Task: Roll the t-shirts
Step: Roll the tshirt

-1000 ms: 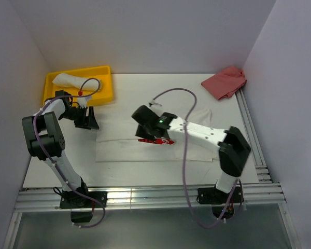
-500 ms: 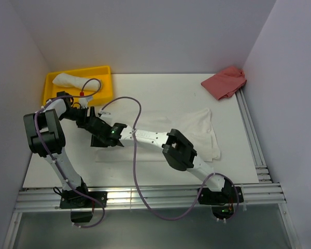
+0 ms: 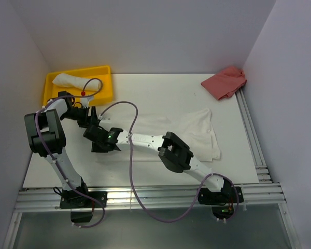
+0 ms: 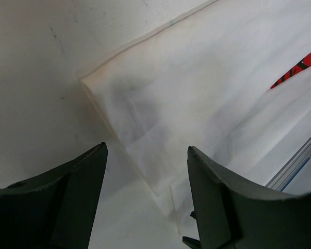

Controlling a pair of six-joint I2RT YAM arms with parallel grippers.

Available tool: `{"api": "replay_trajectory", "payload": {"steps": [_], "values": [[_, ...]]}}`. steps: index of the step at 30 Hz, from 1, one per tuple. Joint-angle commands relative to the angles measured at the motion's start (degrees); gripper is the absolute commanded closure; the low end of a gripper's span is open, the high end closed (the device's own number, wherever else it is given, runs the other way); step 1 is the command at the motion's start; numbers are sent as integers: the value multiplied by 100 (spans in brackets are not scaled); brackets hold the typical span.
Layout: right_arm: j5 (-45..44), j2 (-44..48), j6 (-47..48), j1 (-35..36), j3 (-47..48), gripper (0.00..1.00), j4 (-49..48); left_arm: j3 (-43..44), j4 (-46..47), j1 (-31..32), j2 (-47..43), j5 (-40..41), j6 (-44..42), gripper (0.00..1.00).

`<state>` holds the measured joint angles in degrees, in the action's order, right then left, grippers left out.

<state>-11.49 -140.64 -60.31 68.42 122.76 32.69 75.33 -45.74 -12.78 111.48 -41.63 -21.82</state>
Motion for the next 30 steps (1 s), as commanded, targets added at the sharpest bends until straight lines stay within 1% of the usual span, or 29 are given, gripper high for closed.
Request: {"api": "replay_trajectory", "payload": {"steps": [1,12,19,24,25,26,28,29,30], "values": [[-301,-183,-68,171,441,62,308,-1,126,73,-47,-162,-120,32],[-565,-376,-218,347,565,62,853,-150,399,117,-65,-21,108,34],[-636,-517,-209,426,705,62,1038,-282,618,152,-162,102,275,37],[-557,-667,-139,453,908,62,1213,-370,768,170,-197,225,381,42],[-539,-693,-139,453,899,62,1214,-379,777,188,-206,234,398,43],[-513,-702,-147,461,873,64,1222,-387,785,188,-206,243,407,48],[-434,-719,-147,470,776,72,1187,-405,794,205,-214,234,425,51],[-399,-719,-139,470,741,76,1153,-414,794,223,-215,243,425,55],[-381,-711,-139,488,723,76,1152,-423,812,232,-215,251,433,58]]}}
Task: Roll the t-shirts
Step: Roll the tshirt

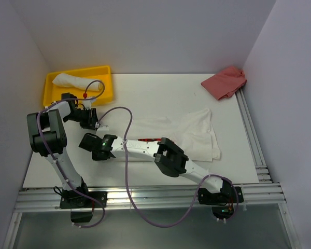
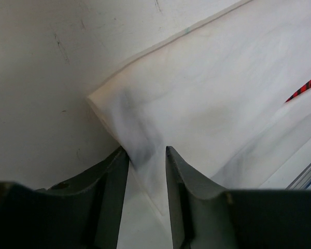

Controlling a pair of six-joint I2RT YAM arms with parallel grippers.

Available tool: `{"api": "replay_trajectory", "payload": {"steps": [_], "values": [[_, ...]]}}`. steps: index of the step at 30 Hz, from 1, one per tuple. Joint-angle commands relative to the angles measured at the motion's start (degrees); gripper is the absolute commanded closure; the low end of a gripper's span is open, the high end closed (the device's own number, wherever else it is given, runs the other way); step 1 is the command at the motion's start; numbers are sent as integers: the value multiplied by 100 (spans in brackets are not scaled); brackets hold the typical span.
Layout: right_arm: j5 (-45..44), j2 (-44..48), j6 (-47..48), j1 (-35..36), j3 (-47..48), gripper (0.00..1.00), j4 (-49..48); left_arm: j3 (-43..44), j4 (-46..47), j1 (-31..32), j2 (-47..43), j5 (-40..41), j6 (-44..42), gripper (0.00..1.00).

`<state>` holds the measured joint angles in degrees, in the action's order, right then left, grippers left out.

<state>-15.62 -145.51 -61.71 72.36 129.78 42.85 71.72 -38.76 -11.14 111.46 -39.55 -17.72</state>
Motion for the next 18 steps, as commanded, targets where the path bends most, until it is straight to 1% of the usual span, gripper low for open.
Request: {"api": "replay_trajectory", "payload": {"steps": [1,4,5,7,8,11,18], "values": [[67,-223,10,94,-13,78,136,-88,149,76,-230,96,31,60],[111,-180,10,103,-162,86,83,-123,185,103,-274,132,49,71],[129,-144,10,103,-224,92,5,-124,194,94,-291,140,49,76],[155,-57,19,103,-443,95,-136,-132,185,103,-361,167,84,82],[173,57,28,94,-514,99,-258,-150,220,103,-388,193,93,86],[156,250,98,94,-637,100,-443,-124,238,94,-502,307,163,91],[190,699,142,24,-927,100,-769,122,80,173,-660,693,286,94]]}}
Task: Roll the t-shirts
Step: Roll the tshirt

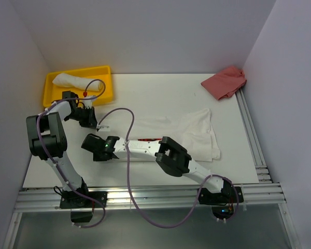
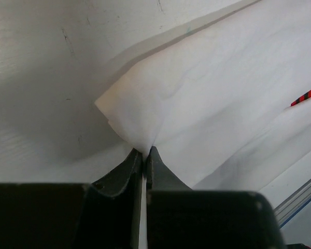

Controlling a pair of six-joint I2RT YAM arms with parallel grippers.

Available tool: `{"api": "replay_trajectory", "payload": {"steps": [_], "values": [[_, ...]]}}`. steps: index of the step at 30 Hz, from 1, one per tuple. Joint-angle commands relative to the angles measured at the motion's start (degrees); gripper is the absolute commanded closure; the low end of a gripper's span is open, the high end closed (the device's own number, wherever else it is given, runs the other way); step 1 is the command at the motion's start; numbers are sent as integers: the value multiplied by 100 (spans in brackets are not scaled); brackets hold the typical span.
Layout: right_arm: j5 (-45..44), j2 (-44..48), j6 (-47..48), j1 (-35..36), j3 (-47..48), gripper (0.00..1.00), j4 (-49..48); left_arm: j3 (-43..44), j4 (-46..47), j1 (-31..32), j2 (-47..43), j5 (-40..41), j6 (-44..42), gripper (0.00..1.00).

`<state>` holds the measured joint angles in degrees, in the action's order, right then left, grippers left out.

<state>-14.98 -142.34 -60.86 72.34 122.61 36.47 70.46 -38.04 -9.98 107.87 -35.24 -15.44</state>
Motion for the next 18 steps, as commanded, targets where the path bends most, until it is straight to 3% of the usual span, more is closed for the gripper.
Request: {"api": "replay_trajectory", "payload": {"steps": [1,18], "values": [[136,470,39,0,-254,100,-157,267,-10,92,-320,316,59,94],[101,1086,-84,-141,-975,100,-623,434,-54,725,-452,1283,243,94]]}}
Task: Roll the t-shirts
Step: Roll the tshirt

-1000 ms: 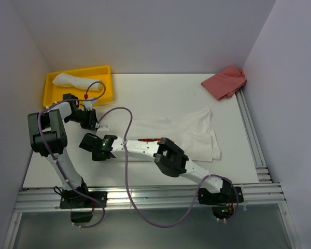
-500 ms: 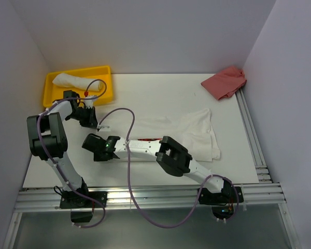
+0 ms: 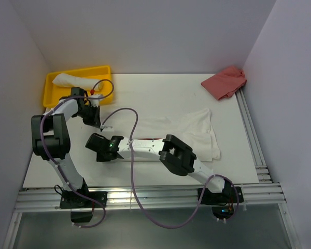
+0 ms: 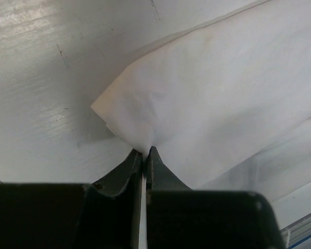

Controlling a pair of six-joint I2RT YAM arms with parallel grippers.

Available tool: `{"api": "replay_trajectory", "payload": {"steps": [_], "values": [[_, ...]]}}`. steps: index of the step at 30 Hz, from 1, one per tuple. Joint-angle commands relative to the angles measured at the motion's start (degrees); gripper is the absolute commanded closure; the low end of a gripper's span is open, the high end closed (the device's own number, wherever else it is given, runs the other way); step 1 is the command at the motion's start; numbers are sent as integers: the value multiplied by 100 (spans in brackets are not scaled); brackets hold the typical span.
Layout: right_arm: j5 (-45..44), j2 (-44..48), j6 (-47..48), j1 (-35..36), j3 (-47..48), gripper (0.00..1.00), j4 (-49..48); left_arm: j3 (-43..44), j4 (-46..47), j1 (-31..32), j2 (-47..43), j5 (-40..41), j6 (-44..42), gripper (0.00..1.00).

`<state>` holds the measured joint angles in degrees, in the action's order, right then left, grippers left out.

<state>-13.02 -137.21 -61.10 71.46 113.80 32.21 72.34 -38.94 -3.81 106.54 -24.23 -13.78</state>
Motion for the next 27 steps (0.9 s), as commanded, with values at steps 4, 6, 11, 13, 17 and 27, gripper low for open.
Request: {"api": "replay_trajectory", "payload": {"steps": [4,6,11,13,17,27], "values": [[-87,774,-60,-80,-279,100,-347,307,0,205,-336,252,130,94],[-87,757,1,-89,-184,97,-321,334,-9,241,-327,287,139,94],[123,362,212,-62,465,84,-154,316,-35,250,-301,305,113,92],[194,47,239,-45,756,78,-5,299,-35,250,-292,313,95,92],[177,-315,292,8,1232,67,251,281,-44,250,-274,287,60,91],[-140,-632,265,96,1338,63,585,211,-26,250,-257,261,25,90]]}}
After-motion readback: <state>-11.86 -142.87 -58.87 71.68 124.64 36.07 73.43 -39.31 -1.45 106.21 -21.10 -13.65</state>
